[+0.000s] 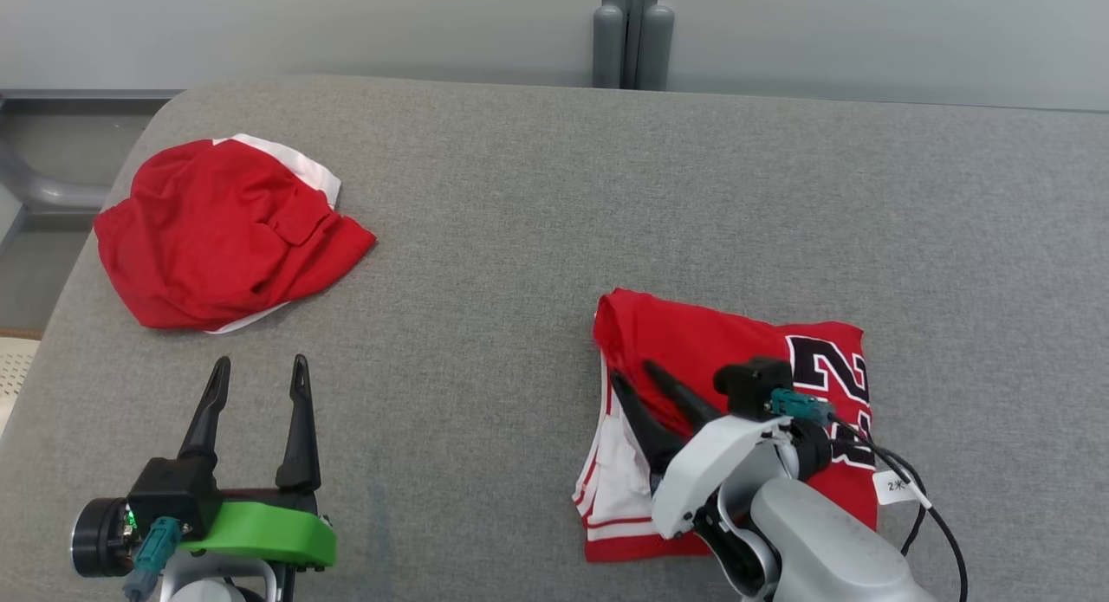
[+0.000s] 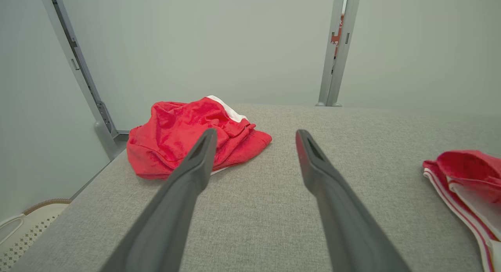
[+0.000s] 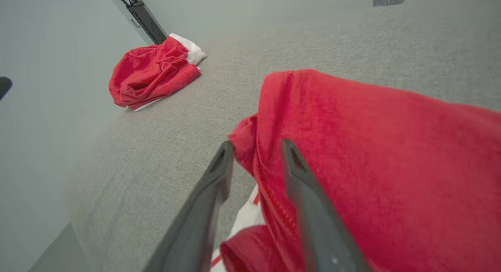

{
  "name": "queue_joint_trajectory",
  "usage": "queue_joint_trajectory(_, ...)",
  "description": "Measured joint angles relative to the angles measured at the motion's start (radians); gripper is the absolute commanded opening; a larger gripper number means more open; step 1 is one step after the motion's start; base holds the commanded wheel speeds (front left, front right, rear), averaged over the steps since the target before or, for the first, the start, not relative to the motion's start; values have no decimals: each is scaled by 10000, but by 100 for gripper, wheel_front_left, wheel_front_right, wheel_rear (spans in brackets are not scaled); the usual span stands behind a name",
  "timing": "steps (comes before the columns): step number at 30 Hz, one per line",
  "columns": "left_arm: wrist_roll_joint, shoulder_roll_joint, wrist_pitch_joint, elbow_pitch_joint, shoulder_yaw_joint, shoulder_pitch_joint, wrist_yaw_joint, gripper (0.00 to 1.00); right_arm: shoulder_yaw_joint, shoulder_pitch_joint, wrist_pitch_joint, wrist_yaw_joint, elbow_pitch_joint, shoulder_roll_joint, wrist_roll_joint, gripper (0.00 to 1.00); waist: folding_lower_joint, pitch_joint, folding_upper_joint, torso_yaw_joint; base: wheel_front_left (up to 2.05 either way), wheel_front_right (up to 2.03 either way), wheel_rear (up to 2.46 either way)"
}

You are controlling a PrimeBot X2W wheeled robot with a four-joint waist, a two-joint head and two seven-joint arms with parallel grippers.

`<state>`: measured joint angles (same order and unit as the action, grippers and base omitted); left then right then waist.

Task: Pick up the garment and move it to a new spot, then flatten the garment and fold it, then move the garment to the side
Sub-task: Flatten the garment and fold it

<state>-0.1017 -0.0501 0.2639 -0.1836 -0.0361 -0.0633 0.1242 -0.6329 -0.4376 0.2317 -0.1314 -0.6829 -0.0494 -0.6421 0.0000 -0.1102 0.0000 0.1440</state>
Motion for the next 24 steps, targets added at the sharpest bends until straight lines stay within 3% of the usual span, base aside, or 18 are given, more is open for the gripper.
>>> queue_joint_trajectory(6,0,0,0,-12,-90,13,-2,100,681,-309,270,0,424,0,441,100,0,83,0,-242,0,0,0)
queue_joint_trajectory(10,2,0,0,23,-96,52,-12,100,1956,-134,307,0,1672,-399,1158,100,0,201,0,-451,0,0,0)
queue_joint_trajectory(18,2,2,0,90,-77,235,-44,100,3770,1581,309,0,3848,-1220,2151,100,0,442,0,-880,0,0,0)
queue_joint_trajectory(24,0,2,2,109,-35,278,-44,100,4738,2995,309,0,4913,-1319,2429,100,0,553,0,-1070,0,0,0)
